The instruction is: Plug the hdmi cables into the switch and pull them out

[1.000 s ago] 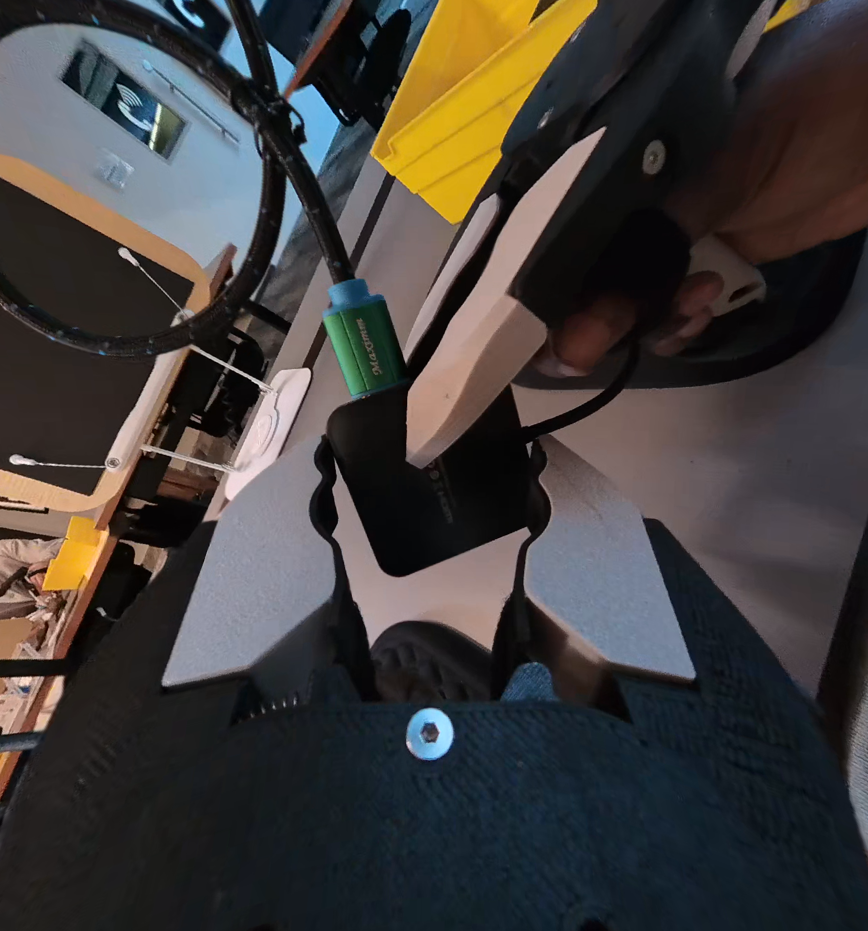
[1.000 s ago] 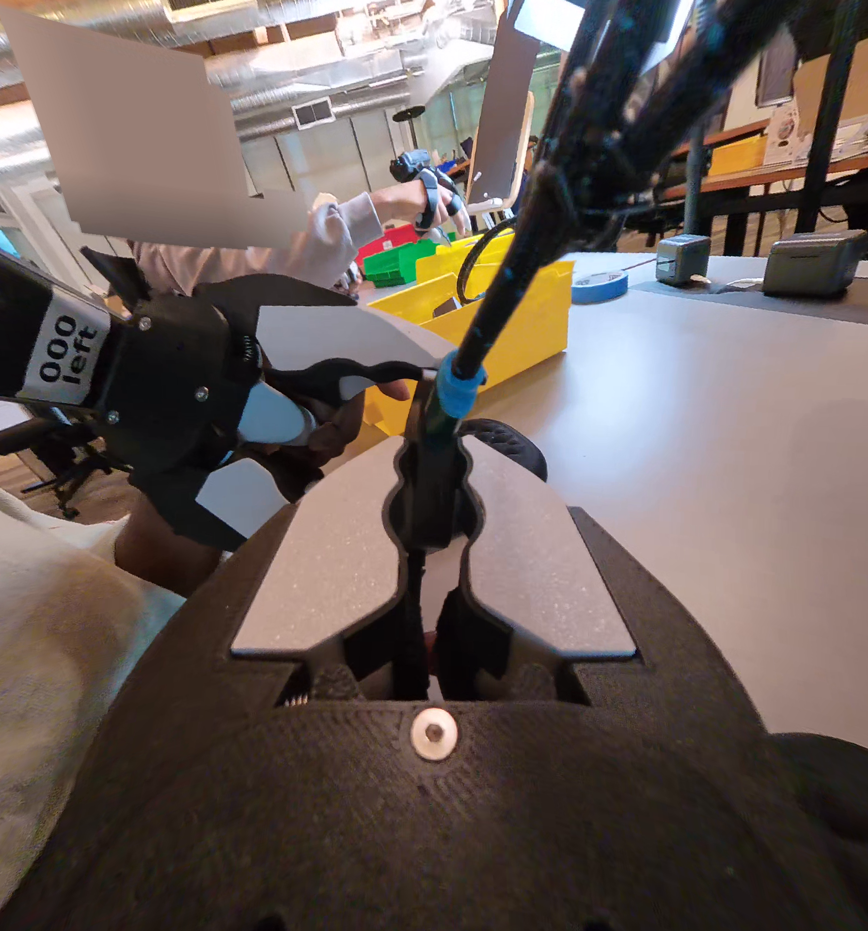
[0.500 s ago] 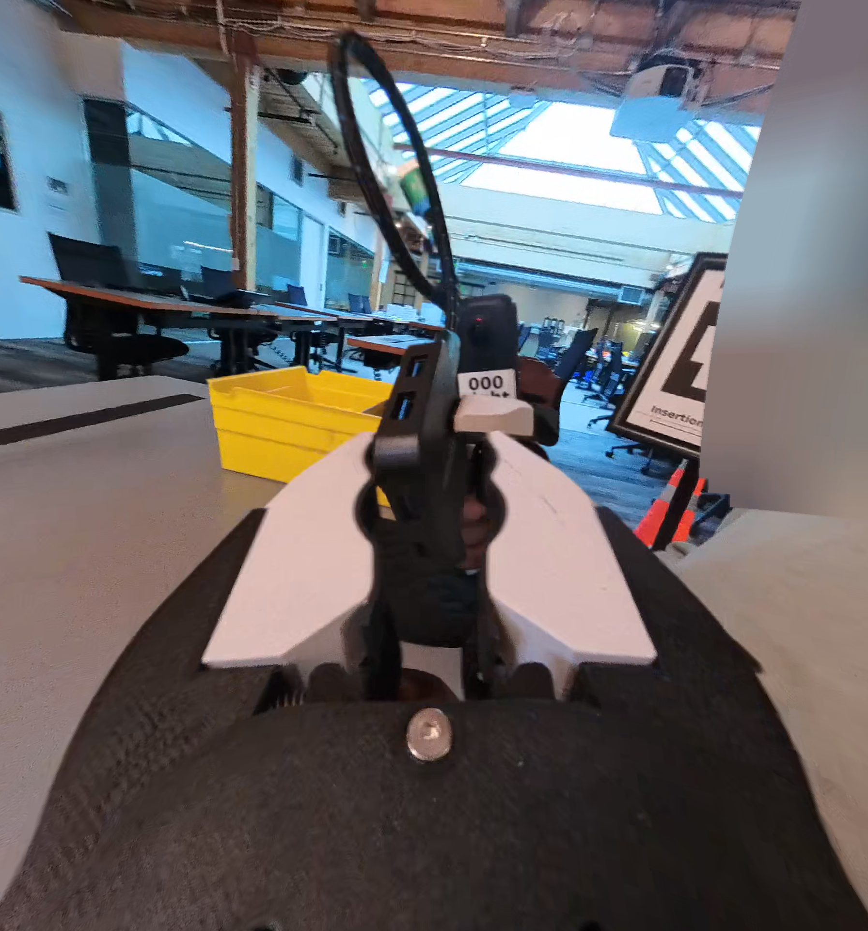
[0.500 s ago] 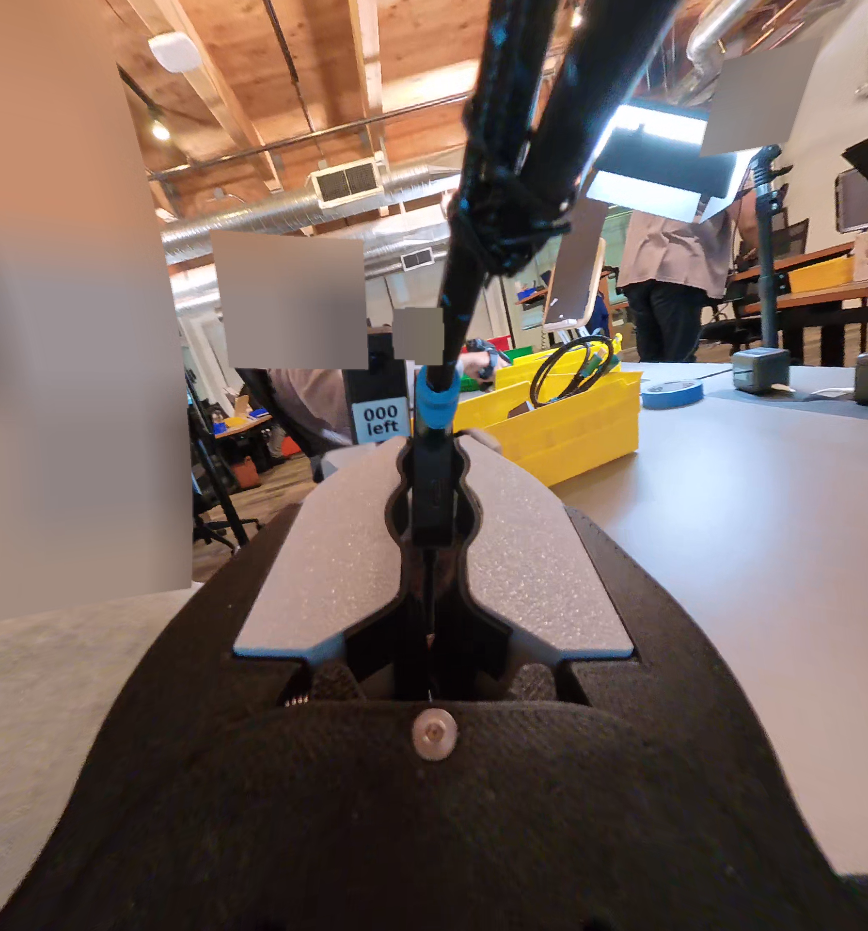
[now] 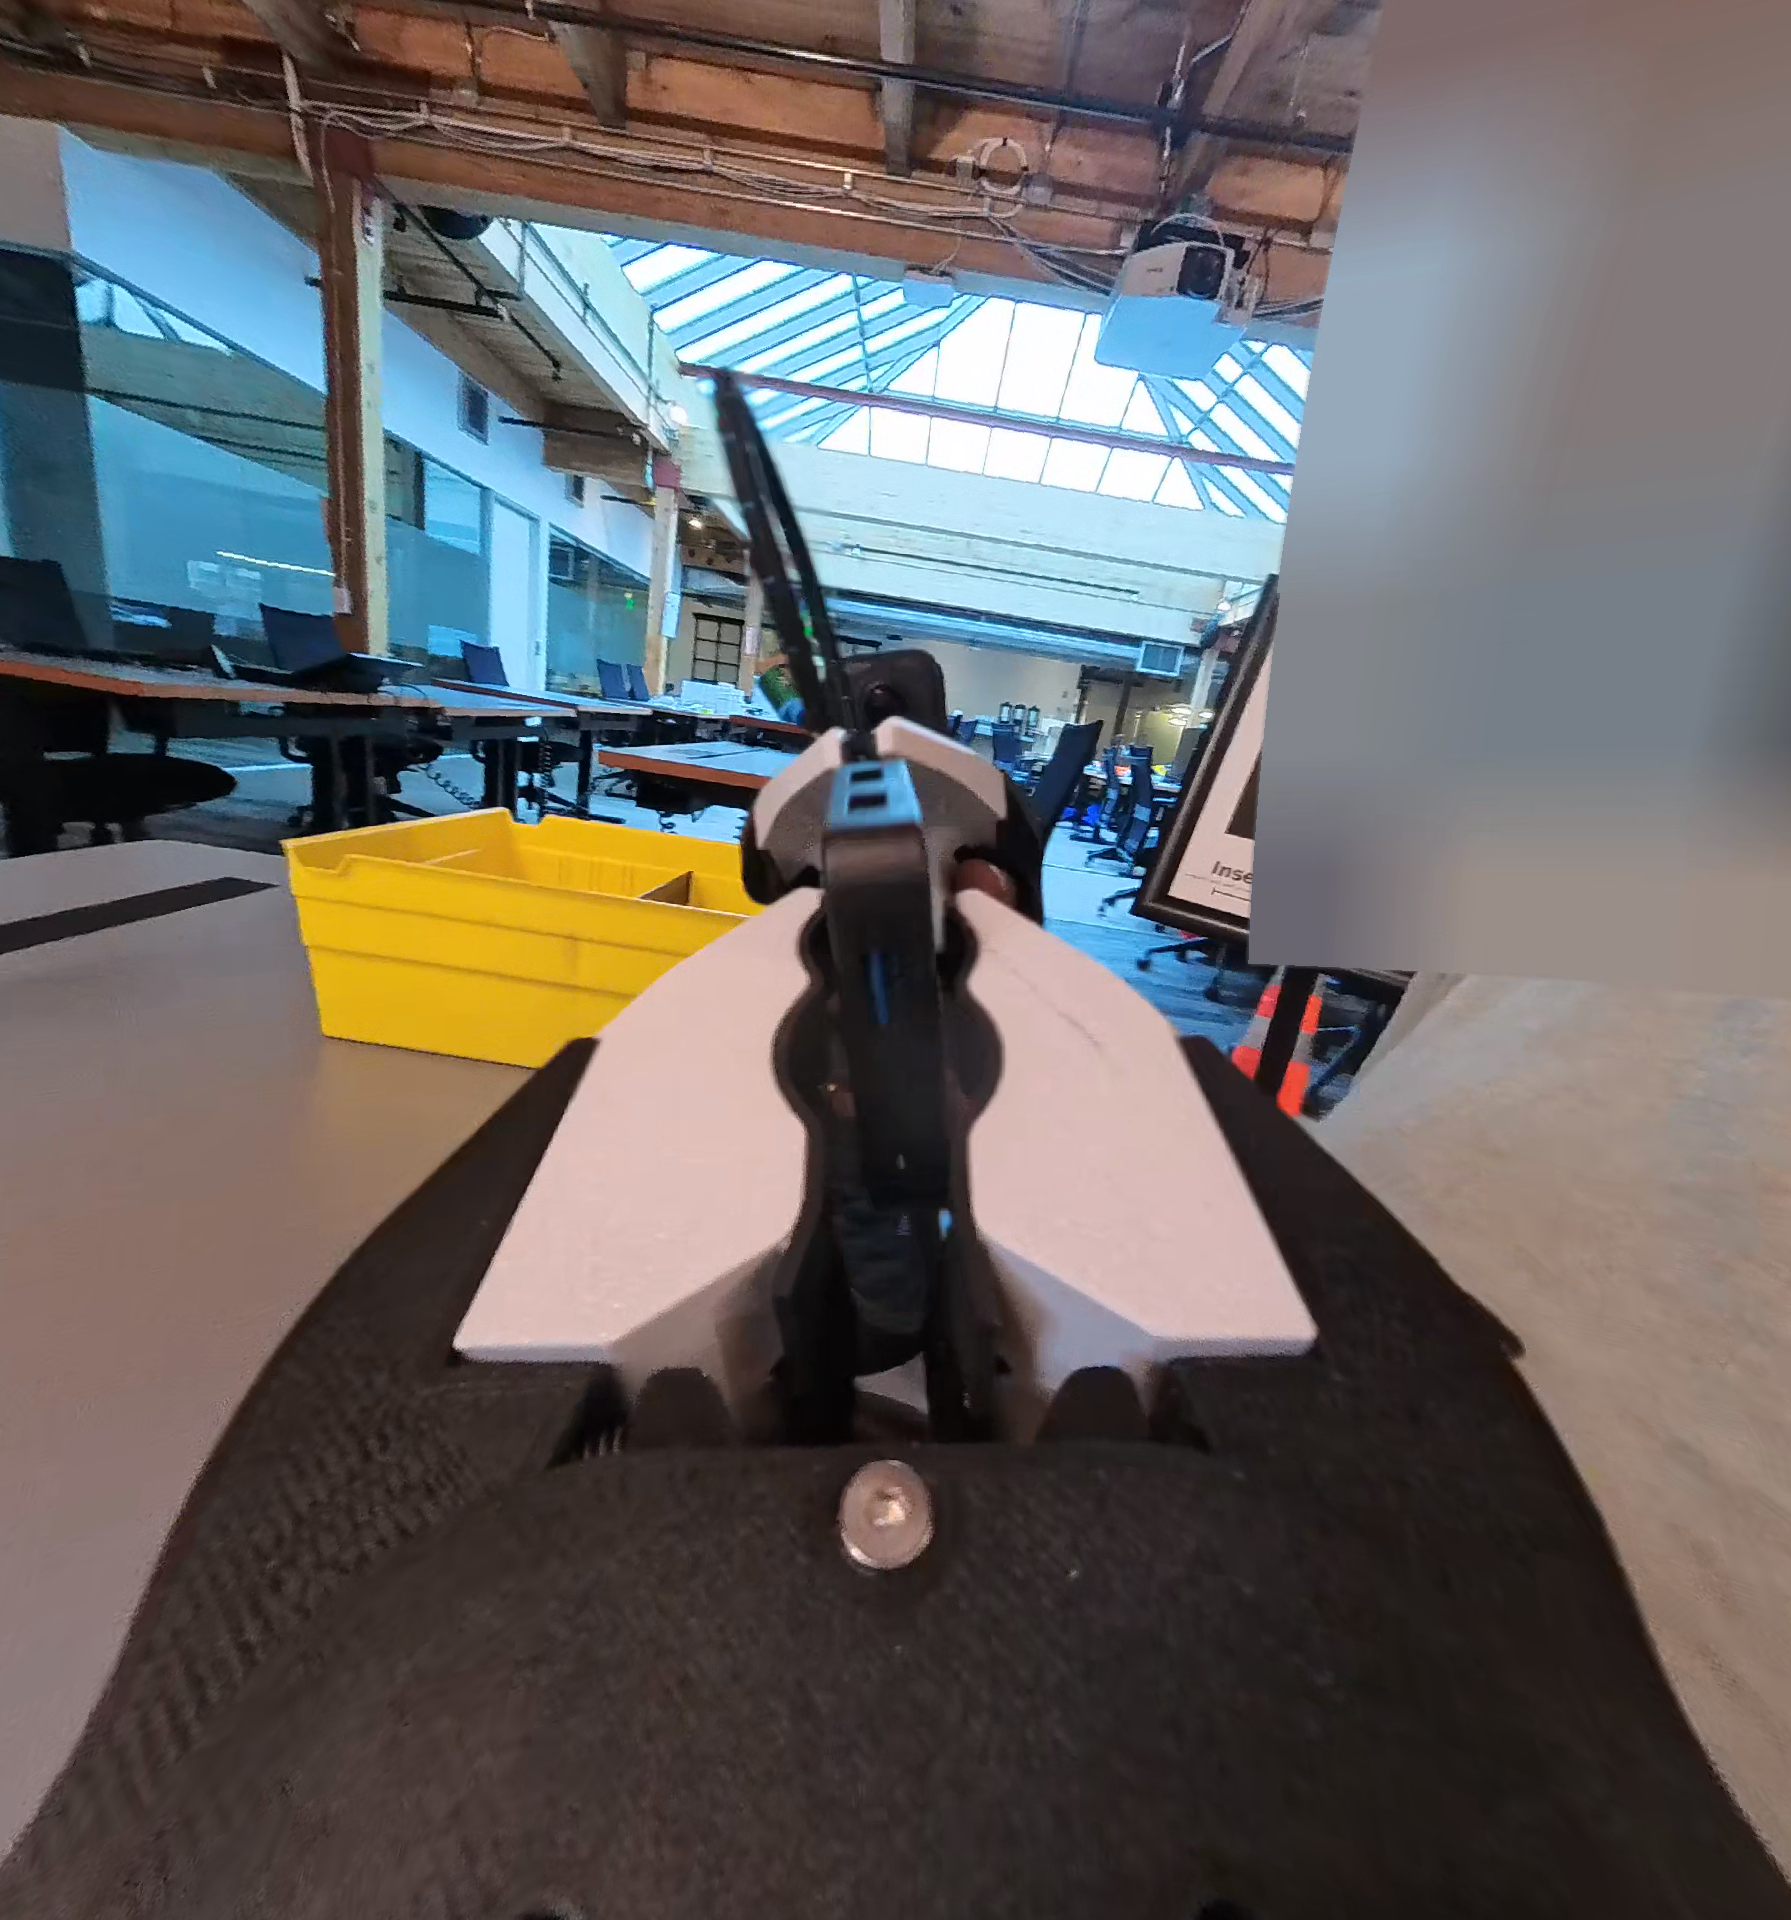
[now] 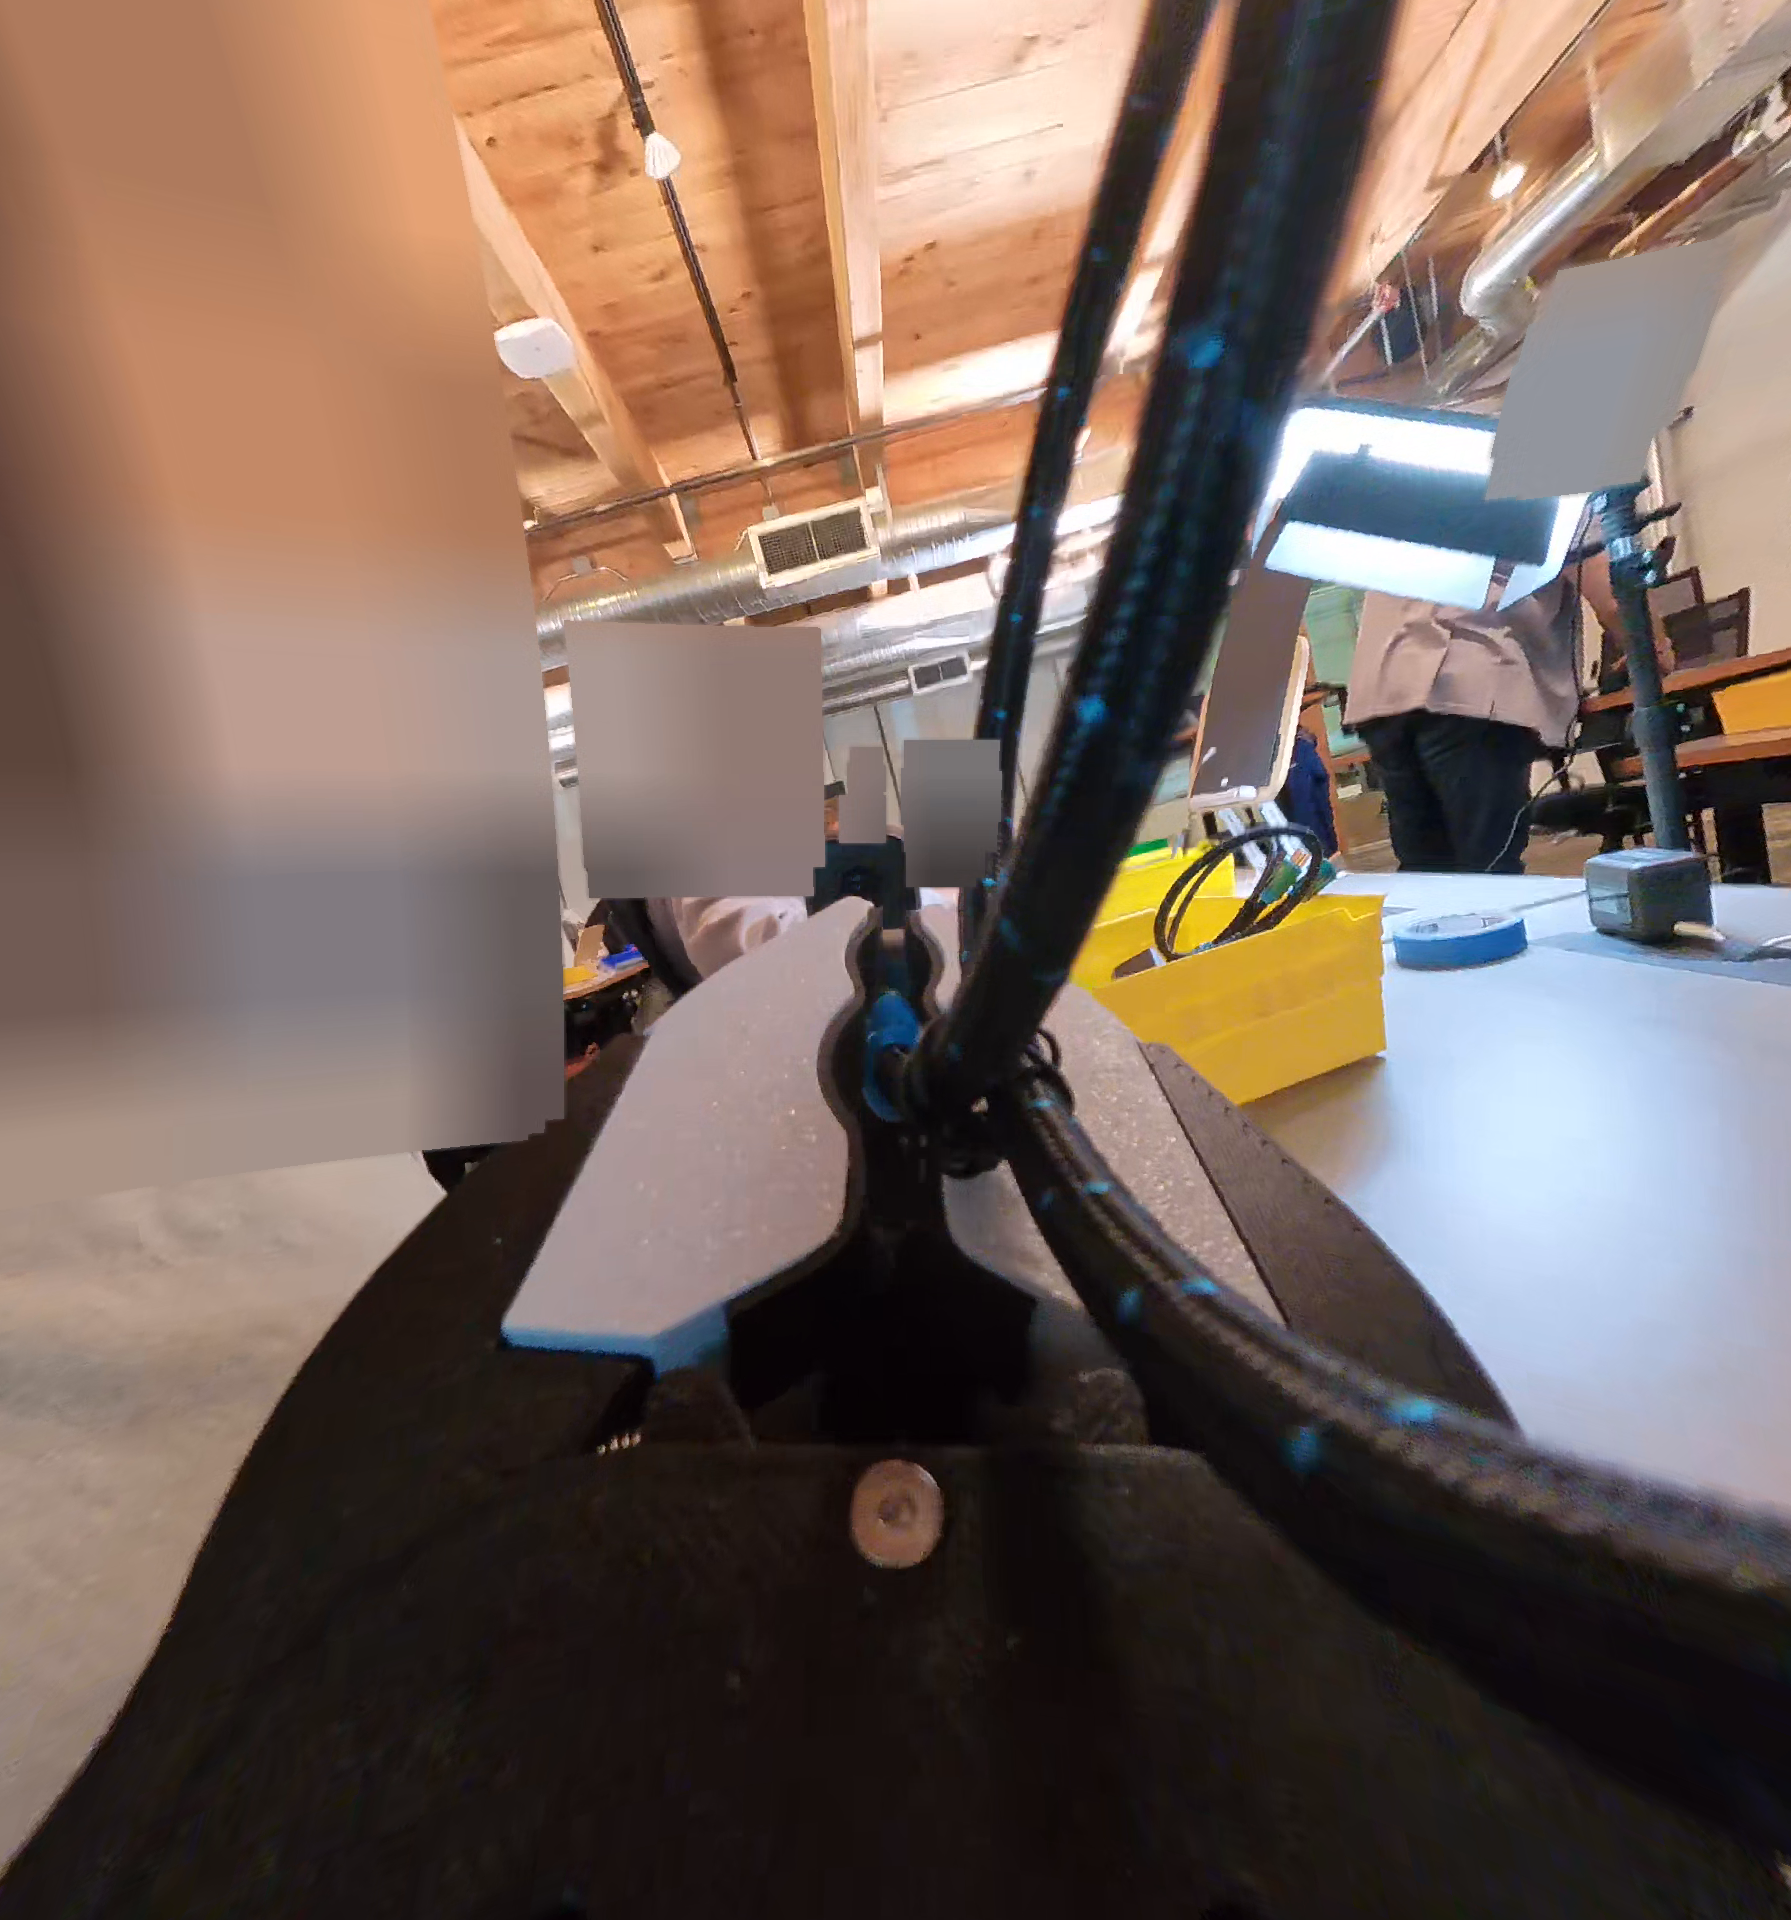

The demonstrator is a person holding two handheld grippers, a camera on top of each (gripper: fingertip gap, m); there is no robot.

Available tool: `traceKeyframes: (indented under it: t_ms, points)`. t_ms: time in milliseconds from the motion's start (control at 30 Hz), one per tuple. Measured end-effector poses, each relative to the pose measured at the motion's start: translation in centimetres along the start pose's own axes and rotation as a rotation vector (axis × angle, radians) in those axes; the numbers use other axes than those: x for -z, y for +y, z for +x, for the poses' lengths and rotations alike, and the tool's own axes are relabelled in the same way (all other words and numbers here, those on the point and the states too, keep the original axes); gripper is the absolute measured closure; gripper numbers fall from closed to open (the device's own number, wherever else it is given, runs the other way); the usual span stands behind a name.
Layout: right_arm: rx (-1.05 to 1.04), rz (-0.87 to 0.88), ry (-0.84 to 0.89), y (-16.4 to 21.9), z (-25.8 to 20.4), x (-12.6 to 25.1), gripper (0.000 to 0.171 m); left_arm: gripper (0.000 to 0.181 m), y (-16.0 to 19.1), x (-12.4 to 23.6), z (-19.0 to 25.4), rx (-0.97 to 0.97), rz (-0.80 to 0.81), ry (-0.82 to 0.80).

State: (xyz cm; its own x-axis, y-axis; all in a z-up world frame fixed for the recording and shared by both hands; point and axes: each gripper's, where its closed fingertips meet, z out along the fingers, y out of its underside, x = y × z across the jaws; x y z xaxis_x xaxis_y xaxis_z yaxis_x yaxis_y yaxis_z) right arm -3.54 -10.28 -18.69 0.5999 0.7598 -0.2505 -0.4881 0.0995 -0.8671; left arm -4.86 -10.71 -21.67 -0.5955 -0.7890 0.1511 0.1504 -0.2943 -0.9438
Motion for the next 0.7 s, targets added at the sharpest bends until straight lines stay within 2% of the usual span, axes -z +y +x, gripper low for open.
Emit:
traceKeyframes:
  t_ms: [33,133,200,333,433,700]
  points:
    - [-0.003,-0.027,0.001,0.5,0.0,-0.2,0.165,0.154,0.2,-0.2,0.2,0.013,-0.010,0.011]
    - [-0.012,-0.042,-0.014,1.1,-0.2,-0.7,0.167,0.166,1.0,-0.5,-0.1,-0.027,-0.061,-0.024]
    - [-0.016,-0.063,-0.005,1.4,0.0,-0.9,0.168,0.167,0.8,-0.2,-0.2,-0.064,-0.067,-0.038]
    - [-0.001,-0.186,-0.022,2.8,0.0,-0.4,0.147,0.167,0.3,0.5,-0.6,-0.069,-0.056,-0.053]
    - [0.049,-0.218,-0.011,3.5,0.3,-0.4,0.155,0.167,0.5,0.6,-0.6,-0.065,-0.066,-0.044]
    - [0.175,-0.287,-0.039,3.5,-0.4,-0.1,0.155,0.167,0.6,0.5,-0.1,-0.078,-0.101,-0.021]
